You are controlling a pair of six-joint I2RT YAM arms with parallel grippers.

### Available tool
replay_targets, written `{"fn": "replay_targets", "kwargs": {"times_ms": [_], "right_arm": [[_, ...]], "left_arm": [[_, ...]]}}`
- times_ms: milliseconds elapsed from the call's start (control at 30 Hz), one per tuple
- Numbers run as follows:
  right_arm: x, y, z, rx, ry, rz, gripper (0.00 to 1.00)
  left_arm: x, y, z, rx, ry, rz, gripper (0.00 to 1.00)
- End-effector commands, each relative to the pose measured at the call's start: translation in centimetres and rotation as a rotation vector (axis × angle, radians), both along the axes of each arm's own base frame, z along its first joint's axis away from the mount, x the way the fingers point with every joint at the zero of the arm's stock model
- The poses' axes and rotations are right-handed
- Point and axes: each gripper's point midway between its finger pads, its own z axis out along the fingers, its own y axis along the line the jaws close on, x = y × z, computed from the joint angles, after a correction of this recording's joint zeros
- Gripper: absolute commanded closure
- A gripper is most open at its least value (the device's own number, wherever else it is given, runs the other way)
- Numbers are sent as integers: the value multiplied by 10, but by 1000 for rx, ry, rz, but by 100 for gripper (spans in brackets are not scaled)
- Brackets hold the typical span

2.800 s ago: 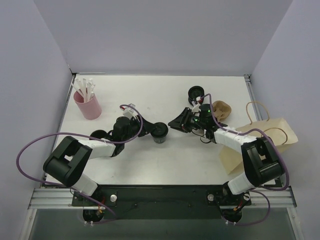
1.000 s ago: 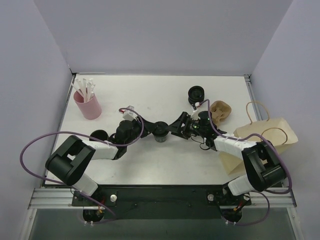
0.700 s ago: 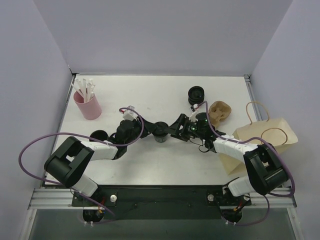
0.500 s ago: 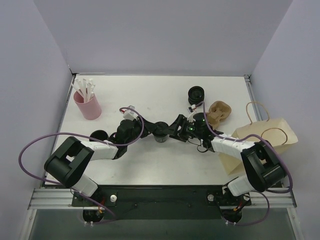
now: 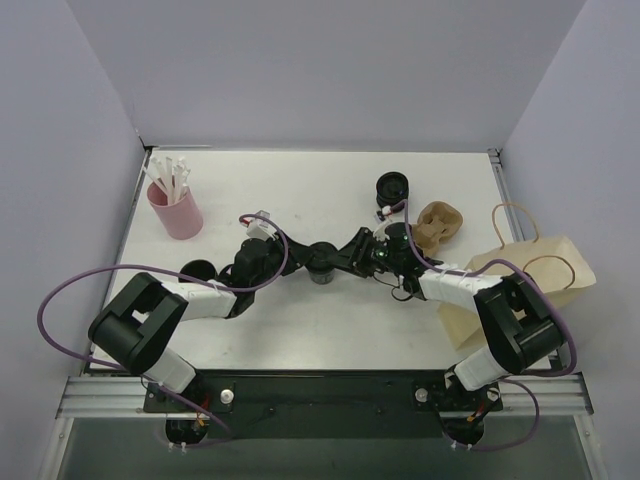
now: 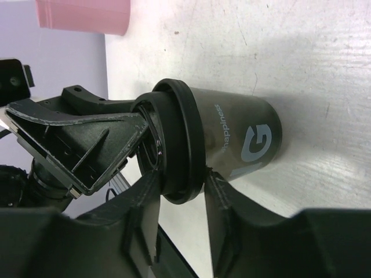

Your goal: Pack the takeout coffee

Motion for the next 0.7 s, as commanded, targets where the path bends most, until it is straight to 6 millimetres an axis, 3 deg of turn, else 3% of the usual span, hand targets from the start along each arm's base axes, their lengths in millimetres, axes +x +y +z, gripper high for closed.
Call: {"fn": "replay_targets", "kwargs": {"times_ms": [0,367,667], "right_arm": [[5,-11,-13,18,-25,-41,73],[-12,-30,-66,1,56,-77,77],[-30,-47,-105,-115,124,-78,83]], "left_arm": [[-133,95,-166,540,588,-81,58],[-141,103,-175,559,615,-73,57],[-142,104,-169,542,606,-63,58]]}}
